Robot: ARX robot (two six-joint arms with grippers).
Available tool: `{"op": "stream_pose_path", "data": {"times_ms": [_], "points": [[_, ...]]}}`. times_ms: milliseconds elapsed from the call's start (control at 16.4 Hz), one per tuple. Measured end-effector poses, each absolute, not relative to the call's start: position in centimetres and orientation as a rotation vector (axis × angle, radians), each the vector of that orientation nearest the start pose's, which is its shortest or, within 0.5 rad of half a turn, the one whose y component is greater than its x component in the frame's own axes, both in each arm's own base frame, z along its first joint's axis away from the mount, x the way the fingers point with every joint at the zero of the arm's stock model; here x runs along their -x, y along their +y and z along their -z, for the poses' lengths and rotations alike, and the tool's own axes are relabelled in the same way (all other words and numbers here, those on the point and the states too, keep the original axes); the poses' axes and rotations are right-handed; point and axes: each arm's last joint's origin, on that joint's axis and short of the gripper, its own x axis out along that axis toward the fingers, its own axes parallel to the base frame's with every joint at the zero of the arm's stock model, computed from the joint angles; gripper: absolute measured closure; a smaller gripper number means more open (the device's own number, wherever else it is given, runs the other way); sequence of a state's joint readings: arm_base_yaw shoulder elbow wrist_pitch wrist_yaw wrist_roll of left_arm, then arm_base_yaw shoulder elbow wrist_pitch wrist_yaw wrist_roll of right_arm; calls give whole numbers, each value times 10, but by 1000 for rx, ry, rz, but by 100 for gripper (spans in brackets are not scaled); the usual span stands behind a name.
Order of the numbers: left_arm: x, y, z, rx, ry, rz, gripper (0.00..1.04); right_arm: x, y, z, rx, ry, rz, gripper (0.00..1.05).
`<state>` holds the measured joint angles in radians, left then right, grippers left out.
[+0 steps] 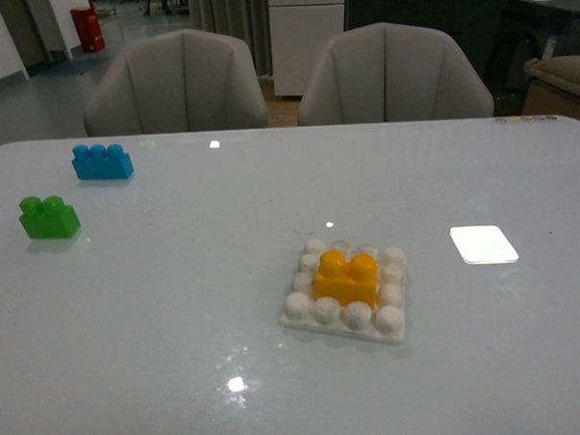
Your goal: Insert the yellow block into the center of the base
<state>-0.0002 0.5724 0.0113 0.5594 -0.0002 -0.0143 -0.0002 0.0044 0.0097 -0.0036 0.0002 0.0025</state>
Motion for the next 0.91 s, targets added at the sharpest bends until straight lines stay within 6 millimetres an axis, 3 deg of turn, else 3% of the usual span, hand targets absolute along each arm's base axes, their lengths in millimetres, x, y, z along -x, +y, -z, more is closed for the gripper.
{"op": "stream_pose_path", "data": {"times_ms": [912], "points": [[-112,0,-170,14,-14,0,103,-97,0,-166,-2,-2,0,7]]}}
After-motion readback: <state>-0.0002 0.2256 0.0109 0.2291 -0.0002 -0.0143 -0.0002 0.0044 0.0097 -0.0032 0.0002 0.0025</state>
